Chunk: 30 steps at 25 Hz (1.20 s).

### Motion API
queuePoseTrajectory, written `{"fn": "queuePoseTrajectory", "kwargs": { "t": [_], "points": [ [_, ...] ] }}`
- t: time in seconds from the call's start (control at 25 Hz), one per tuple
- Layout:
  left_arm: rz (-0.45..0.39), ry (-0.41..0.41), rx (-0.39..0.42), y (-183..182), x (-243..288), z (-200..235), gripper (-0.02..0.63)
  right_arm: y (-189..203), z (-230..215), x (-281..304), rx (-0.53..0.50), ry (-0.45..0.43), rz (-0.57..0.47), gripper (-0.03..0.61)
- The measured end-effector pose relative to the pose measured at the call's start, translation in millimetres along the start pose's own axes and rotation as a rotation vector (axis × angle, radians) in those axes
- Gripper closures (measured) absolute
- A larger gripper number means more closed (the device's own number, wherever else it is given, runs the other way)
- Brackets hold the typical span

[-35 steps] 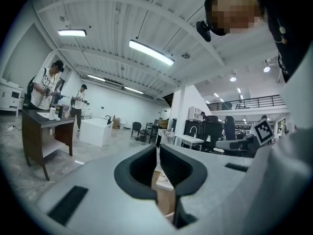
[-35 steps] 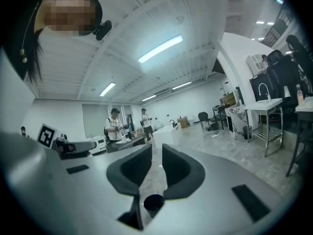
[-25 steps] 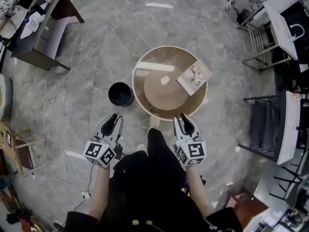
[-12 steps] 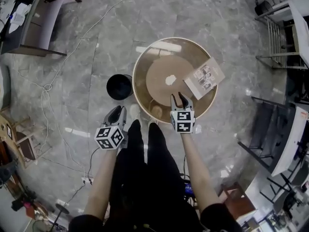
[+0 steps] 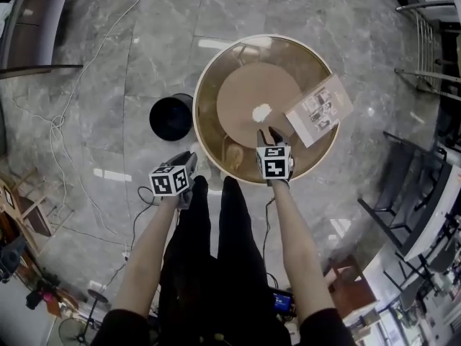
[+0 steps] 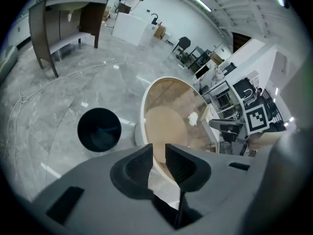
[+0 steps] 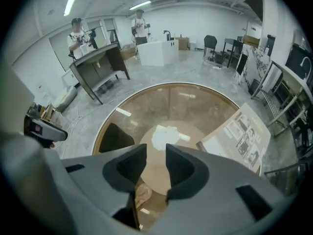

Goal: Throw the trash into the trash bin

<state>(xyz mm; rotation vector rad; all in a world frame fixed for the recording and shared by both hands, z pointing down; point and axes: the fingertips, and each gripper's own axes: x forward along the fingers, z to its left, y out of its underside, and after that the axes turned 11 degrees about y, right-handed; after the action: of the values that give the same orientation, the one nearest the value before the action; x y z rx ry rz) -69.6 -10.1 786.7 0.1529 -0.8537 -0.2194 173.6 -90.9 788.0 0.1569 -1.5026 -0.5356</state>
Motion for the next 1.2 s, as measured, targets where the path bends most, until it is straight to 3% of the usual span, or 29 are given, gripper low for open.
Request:
{"fn": "queuePoseTrajectory", "kwargs": {
  "t": [0.4, 0.52, 0.72, 0.96, 1.2],
  "points": [
    [0.126, -0.004, -0.086, 31.0, 32.6, 53.9, 0.537, 13.6, -2.5, 71.5, -0.113, 0.03, 0.096, 0.473],
    [0.124, -0.016, -0.093, 24.3, 37.5, 65.8, 0.54, 11.1, -2.2, 74.9, -0.181, 0.064, 0.099, 0.575],
    [0.069, -0.012, -0.087, -0.9, 39.7, 69.1, 0.543, 0.8, 14.8, 63.2, -0.175, 0.056, 0.068, 0.575],
    [0.004, 0.008, -0.103, -18.6, 30.0, 68.2, 0.543, -25.1, 69.6, 55.8, -0.243, -0.009, 0.021, 0.575],
    [-0.024, -0.008, -0.157, -2.8, 1.7, 90.7, 0.543, -51.2, 145.9, 56.4, -0.334, -0.102, -0.01, 0.575]
  ]
}}
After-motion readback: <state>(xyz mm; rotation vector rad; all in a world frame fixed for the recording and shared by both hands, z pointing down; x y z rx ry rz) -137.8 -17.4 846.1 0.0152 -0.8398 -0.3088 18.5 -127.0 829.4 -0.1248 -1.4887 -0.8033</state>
